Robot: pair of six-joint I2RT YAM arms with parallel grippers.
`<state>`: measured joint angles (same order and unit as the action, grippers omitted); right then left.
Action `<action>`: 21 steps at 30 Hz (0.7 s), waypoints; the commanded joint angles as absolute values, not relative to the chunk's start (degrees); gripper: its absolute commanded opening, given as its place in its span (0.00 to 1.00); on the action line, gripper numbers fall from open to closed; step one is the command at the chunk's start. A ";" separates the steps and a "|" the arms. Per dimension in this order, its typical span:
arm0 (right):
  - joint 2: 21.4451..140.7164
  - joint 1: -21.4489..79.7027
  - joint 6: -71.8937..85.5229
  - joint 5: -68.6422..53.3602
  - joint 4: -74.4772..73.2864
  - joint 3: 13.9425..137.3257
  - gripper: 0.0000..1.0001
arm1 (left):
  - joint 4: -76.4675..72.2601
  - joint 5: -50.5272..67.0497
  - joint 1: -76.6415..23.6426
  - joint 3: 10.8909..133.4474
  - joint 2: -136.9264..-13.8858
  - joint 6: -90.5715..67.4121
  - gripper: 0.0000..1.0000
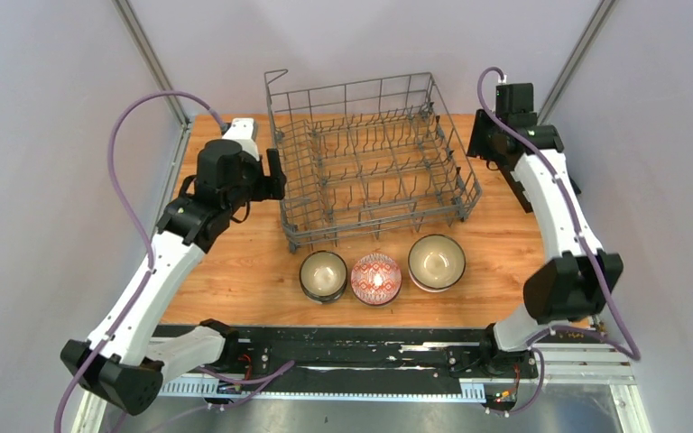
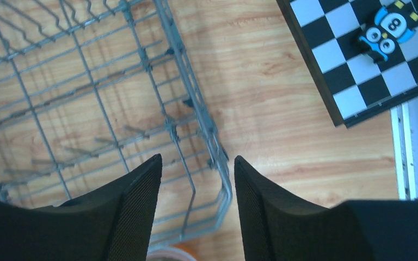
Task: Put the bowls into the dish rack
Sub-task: Move the dish rack to the center of the board, then pick up the bowl from the center of the board.
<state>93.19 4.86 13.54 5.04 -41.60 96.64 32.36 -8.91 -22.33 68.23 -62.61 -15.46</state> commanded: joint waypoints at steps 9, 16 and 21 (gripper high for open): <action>65.53 14.82 14.17 5.99 -47.70 77.89 0.65 | 38.12 -1.29 -22.53 67.11 -51.11 -11.49 0.94; 52.61 20.53 18.11 5.48 -51.03 64.70 0.66 | 36.52 8.70 -22.54 61.08 -46.05 -12.91 0.97; 49.03 23.85 20.70 7.23 -52.22 58.16 0.65 | 36.54 11.09 -22.52 58.30 -45.70 -12.68 0.97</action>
<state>50.65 21.39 17.34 5.21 -48.77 62.26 36.16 6.72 -22.33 60.31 -45.84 -12.62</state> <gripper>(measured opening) 0.661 0.968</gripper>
